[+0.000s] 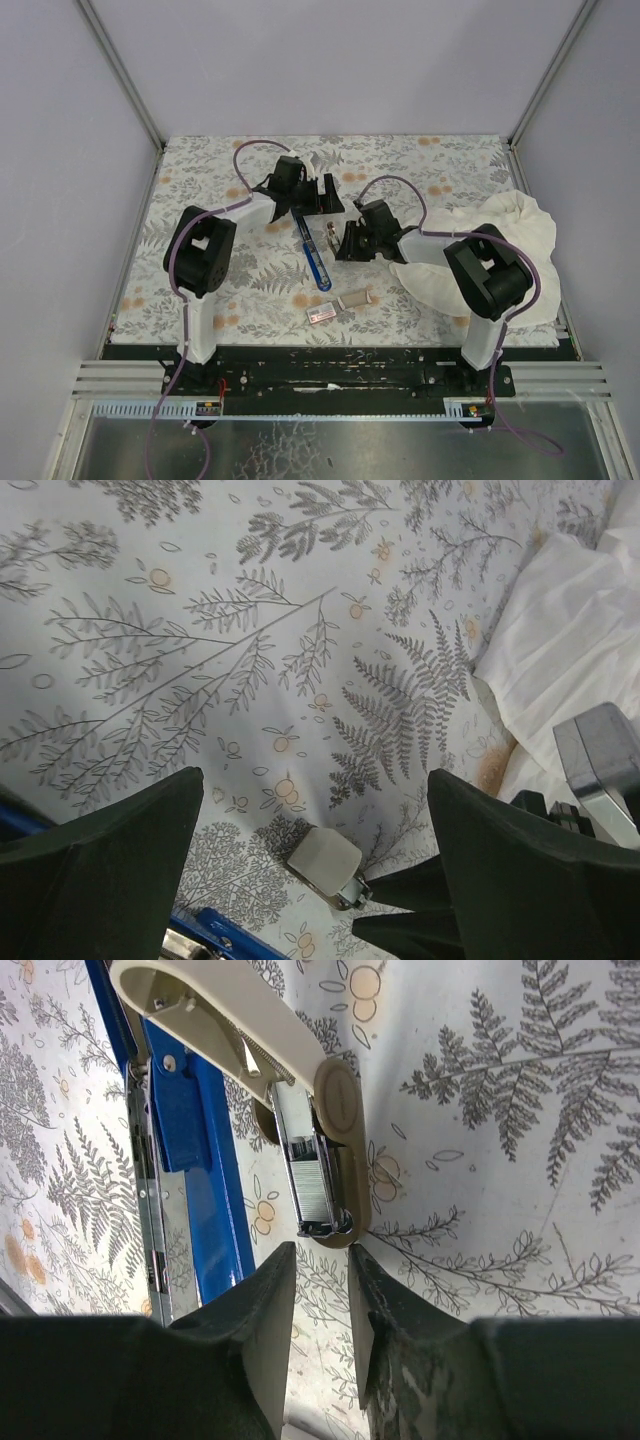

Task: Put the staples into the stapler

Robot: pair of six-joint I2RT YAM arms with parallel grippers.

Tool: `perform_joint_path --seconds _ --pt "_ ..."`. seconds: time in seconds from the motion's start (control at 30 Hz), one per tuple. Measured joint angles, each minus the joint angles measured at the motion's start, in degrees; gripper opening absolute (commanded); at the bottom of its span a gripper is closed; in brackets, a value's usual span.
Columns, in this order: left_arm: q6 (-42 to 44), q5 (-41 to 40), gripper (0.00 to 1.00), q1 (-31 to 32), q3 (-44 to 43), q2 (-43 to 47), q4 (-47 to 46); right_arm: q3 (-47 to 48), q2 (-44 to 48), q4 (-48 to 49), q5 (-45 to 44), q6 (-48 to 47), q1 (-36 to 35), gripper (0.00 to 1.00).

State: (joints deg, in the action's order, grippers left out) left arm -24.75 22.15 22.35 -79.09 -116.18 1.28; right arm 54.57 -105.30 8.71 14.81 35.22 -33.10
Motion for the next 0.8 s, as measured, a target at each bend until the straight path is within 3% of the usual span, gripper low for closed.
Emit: perform_joint_path --seconds 0.27,0.47,0.8 --pt "-0.96 5.81 0.92 0.2 1.07 -0.94 -3.19 1.62 -1.97 1.18 -0.24 0.15 0.0 0.29" --pt "-1.92 8.41 0.91 0.55 6.82 0.87 -6.97 2.82 -2.99 1.11 -0.44 0.17 0.0 0.27" --pt "-2.43 9.38 0.86 0.94 12.44 4.2 -11.56 3.45 -3.52 1.03 -0.7 0.15 0.0 0.25"
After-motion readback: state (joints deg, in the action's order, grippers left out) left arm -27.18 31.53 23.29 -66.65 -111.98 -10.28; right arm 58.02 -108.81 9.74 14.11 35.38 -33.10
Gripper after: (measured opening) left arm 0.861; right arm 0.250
